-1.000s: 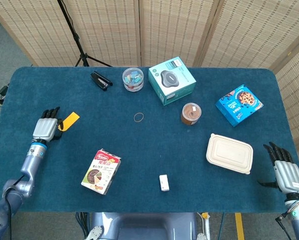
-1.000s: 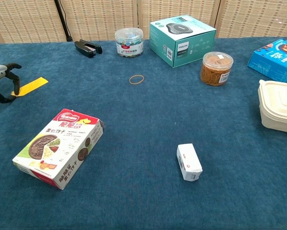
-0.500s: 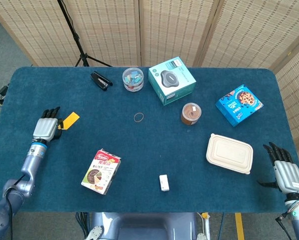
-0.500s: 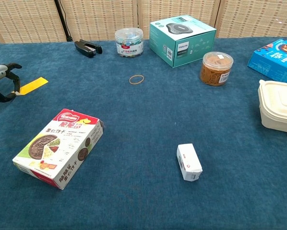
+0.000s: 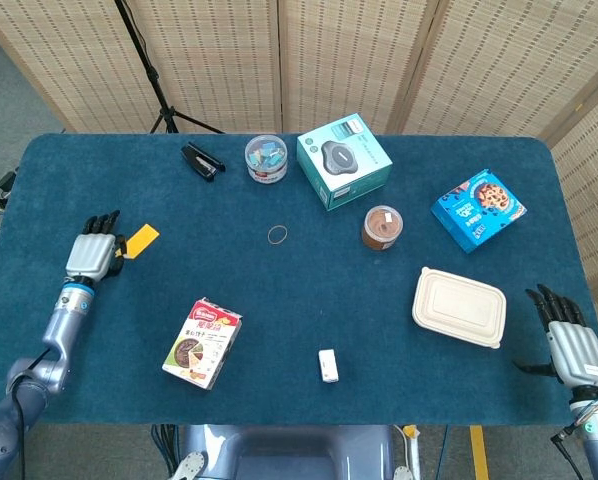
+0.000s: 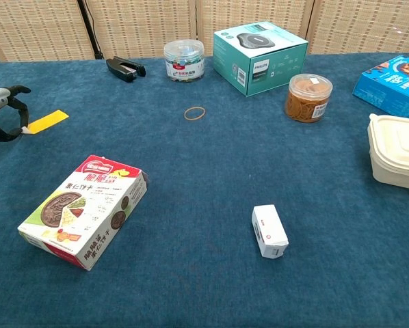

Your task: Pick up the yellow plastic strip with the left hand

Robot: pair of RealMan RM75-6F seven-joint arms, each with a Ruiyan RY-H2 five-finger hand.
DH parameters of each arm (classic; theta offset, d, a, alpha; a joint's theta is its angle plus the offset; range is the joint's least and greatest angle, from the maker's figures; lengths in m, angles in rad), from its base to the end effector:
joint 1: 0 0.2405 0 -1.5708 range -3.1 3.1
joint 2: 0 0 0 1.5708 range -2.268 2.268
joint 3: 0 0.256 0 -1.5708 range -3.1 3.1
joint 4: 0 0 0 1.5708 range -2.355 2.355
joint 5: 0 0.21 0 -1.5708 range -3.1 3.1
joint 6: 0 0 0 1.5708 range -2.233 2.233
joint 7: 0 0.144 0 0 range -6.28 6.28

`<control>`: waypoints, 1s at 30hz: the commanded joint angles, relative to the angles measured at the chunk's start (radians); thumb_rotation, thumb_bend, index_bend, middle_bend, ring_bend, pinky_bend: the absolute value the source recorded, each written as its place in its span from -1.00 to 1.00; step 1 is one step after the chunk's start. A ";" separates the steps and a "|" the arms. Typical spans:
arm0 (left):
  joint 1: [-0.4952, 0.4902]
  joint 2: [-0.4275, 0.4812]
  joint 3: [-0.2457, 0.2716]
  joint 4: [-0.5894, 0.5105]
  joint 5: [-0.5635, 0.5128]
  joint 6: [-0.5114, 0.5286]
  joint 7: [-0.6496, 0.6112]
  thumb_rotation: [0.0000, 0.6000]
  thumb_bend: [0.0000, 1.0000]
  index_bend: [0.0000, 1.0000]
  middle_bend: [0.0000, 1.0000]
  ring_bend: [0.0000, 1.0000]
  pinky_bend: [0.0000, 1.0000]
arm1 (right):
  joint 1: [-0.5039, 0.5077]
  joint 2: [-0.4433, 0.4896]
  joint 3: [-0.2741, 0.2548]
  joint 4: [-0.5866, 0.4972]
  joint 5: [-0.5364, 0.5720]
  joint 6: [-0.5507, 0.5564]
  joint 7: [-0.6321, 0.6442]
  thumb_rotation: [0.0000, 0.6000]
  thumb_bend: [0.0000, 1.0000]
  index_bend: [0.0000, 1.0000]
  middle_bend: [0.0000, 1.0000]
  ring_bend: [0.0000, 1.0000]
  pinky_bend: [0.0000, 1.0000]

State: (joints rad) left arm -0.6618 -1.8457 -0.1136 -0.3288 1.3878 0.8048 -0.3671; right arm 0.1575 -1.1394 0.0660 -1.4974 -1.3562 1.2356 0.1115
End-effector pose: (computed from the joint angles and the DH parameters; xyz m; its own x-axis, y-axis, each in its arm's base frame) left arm -0.3386 0.4041 0.0223 0.5156 0.2222 0.8275 0.8524 -0.0353 -0.5216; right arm -0.3504 -0.2069 0.1447 0.3378 -0.1817 0.9235 -0.9279 0.1003 0.3591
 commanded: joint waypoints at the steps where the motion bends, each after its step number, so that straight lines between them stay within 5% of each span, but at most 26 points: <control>1: -0.003 0.006 -0.005 -0.007 -0.003 0.007 -0.002 1.00 -0.02 0.51 -1.00 -1.00 -1.00 | 0.000 0.001 0.000 -0.001 0.000 0.000 0.001 1.00 -1.00 -1.00 -1.00 -1.00 -1.00; 30: -0.107 0.053 -0.082 -0.074 -0.061 -0.021 0.091 1.00 -0.02 0.53 -1.00 -1.00 -1.00 | 0.004 -0.003 -0.002 0.004 0.006 -0.012 -0.003 1.00 -1.00 -1.00 -1.00 -1.00 -1.00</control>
State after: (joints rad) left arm -0.7655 -1.7937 -0.1925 -0.4015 1.3296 0.7874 -0.2790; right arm 0.1617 -1.1426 0.0640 -1.4927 -1.3502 1.2237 0.1081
